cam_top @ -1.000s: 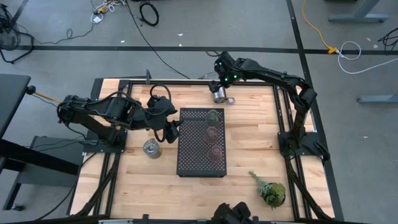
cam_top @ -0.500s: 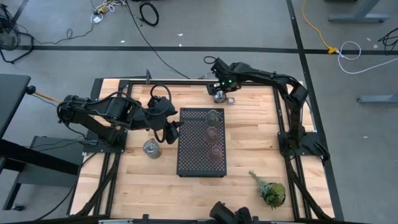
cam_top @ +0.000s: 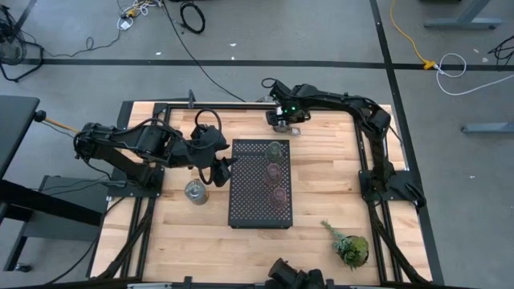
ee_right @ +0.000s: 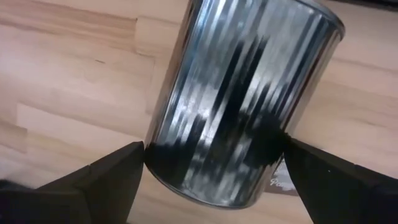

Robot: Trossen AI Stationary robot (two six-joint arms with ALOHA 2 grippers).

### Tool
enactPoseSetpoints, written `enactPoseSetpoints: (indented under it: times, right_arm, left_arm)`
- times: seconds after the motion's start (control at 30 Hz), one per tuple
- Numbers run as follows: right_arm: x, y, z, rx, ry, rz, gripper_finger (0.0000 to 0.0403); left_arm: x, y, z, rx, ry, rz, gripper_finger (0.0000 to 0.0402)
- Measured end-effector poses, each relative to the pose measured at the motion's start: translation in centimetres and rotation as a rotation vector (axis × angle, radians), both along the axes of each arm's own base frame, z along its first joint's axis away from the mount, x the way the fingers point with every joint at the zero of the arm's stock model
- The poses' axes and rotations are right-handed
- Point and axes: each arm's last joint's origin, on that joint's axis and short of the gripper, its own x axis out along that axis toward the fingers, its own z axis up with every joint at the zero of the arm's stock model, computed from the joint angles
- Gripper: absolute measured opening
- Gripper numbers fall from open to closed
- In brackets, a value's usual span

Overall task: Pick & Place candle stick holders
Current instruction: Put the top silver scented candle on the shelf

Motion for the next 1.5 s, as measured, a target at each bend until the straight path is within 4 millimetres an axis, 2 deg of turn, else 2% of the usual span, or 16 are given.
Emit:
enactPoseSetpoints:
  times: [0.33, 0.7, 0.93, 1.27, 1.5]
  right_arm:
    - [-0.7, -1.5, -0.2, 0.018, -0.037, -0.115, 0.038]
    - [-1.7, -2.0, -0.3, 0.015, 0.018, -0.1, 0.038]
    - [-2.4, -1.6, -0.4, 0.03, 0.111, 0.054, 0.038]
    - [-3.0, -1.2, -0.5, 0.006, 0.23, 0.121, 0.038]
    - [-2.9, -1.1, -0.6, 0.023, 0.21, 0.2, 0.038]
  left_arm:
    - [0.0, 0.0, 0.0, 0.001, 0.001, 0.0, 0.0238]
    - [0.0, 0.0, 0.0, 0.01, 0.009, -0.007, 0.0238]
    - [0.0, 0.0, 0.0, 0.015, 0.011, -0.012, 0.0238]
    - [0.0, 0.0, 0.0, 0.009, 0.007, -0.006, 0.0238]
    - [0.0, 0.0, 0.0, 0.007, 0.005, -0.001, 0.0238]
